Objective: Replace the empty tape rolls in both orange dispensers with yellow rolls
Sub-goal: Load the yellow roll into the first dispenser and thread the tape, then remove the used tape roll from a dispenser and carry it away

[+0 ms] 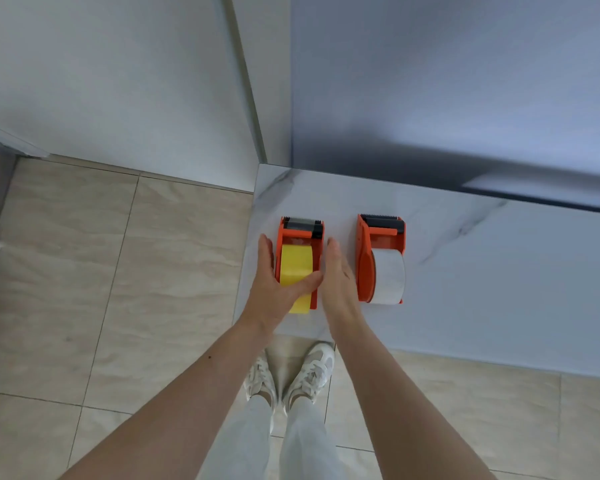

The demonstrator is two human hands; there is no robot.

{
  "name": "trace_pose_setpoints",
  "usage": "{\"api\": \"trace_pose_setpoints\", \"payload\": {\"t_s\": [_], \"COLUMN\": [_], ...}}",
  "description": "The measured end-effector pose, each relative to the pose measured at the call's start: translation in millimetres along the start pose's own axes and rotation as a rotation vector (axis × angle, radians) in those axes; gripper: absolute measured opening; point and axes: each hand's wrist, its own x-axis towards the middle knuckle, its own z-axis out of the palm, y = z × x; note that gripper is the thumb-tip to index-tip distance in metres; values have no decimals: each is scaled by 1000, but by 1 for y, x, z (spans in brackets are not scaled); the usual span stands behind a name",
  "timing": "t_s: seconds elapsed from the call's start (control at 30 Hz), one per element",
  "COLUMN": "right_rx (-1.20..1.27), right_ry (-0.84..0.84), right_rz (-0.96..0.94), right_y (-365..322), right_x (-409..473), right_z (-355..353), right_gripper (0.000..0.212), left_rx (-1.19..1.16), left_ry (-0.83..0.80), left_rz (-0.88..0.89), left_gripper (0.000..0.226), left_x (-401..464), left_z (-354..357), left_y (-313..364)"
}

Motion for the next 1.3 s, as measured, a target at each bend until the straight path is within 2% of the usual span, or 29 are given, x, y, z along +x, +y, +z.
{"api": "trace_pose_setpoints", "payload": {"t_s": [0.13,0.2,0.43,0.73,0.9,1.13,1.3], "right_rx": [31,29,80,115,118,100,101], "right_ry": [-30,-29,1,-23,-35,-38,-51], "right_rz": [42,50,131,121,115,108,96], "right_y": [1,4,10,9,8,8,9], "right_x": [13,14,16,13,9,11,11], "right_z": [2,5,14,14,16,16,10], "right_gripper": [52,54,60,61,71,66,59], "left_rx": [-75,-96,-122,-69,-39,-62,-88], "left_ry": [-112,-153,-191,-215,-205,-187,-173], "left_rz": [38,55,36,31,54,40,25], "left_gripper": [71,61,65,76,69,73,65], "left_x": [0,0,2,3,5,6,4], "left_z": [0,0,-1,-9,-11,-10,-9], "left_y": [5,5,1,3,3,2,6]}}
